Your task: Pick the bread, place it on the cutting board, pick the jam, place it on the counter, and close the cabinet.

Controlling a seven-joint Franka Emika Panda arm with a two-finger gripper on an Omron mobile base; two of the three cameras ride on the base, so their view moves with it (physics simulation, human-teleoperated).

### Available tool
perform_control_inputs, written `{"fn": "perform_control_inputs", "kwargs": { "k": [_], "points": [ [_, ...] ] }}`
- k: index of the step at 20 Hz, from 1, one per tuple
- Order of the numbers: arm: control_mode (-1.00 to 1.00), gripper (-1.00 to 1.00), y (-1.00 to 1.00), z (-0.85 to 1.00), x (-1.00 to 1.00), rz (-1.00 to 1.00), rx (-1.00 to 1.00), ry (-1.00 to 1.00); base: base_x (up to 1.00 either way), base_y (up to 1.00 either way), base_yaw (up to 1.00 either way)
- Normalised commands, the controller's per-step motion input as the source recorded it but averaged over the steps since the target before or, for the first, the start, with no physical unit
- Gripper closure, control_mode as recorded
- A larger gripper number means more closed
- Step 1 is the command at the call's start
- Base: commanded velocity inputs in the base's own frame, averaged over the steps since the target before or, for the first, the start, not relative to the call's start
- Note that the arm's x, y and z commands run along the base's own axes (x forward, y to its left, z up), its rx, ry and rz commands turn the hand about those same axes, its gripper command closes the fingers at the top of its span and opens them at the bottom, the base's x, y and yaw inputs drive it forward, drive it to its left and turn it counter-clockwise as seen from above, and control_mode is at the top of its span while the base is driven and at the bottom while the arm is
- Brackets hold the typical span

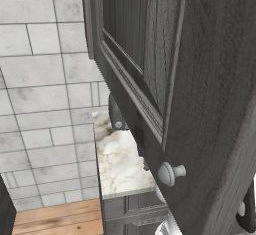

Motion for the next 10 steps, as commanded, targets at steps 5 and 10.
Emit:
{"fn": "perform_control_inputs", "kwargs": {
  "k": [5, 10],
  "points": [
    [-1.00, 1.00, 0.00, -0.33, 0.08, 0.00, -0.05, 0.00, 0.00, 0.00, 0.00],
    [-1.00, 1.00, 0.00, -0.39, 0.05, 0.00, -0.07, 0.00, 0.00, 0.00, 0.00]
  ]
}}
